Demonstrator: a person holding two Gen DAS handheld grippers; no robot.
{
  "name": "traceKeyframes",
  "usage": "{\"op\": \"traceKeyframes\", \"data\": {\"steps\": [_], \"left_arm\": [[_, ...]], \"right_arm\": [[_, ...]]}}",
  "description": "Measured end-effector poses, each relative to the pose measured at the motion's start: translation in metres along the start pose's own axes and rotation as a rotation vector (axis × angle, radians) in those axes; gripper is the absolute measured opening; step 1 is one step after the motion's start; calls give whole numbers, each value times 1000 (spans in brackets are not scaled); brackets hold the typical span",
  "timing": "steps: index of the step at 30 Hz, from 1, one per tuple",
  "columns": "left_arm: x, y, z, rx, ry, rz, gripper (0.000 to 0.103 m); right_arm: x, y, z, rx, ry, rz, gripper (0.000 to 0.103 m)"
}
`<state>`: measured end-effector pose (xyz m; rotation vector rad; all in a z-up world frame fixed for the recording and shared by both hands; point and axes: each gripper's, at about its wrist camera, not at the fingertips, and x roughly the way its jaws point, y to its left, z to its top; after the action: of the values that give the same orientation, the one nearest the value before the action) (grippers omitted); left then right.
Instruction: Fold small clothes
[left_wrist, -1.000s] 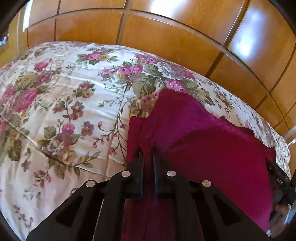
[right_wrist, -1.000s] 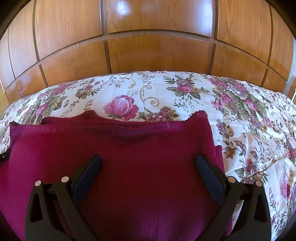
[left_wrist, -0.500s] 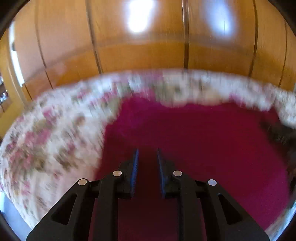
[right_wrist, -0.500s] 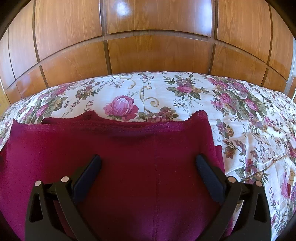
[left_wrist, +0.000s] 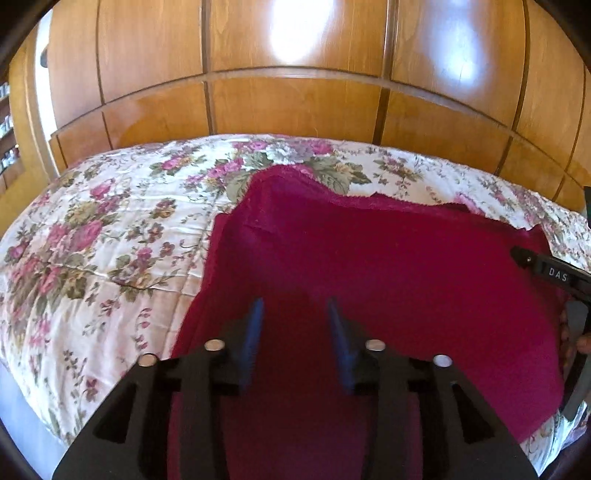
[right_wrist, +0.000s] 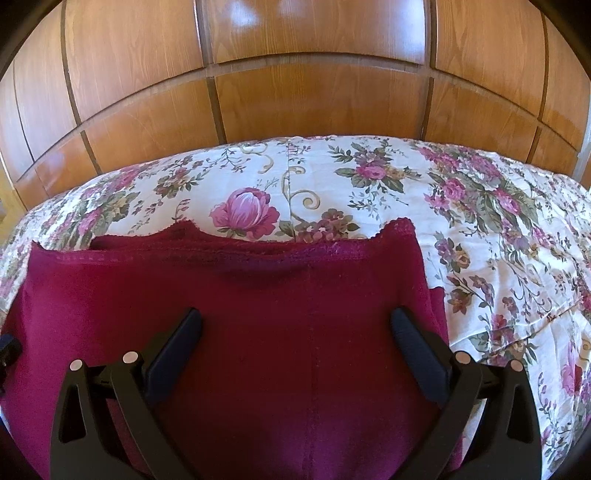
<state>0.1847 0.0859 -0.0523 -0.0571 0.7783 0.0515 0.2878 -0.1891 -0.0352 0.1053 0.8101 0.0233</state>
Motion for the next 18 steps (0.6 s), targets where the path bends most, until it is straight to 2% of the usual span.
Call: {"op": "traceKeyframes", "data": {"steps": [5,9,14,18], "left_arm": [[-14,6,-6,-7,-5,-11,39],[-21,10,-12,-21,-9,-21,39],[-27,13,-19,-38,-7,-35,39],[-31,13,-22,-33,-10,-36,39]], "right_arm": [[-30,-19,0,63,-6,74,101],[-58,-51,-9,148,-29,97,101],[-63,-83,-37,237,33,166,101],[-64,-91,-65,291,80,302,101]]}}
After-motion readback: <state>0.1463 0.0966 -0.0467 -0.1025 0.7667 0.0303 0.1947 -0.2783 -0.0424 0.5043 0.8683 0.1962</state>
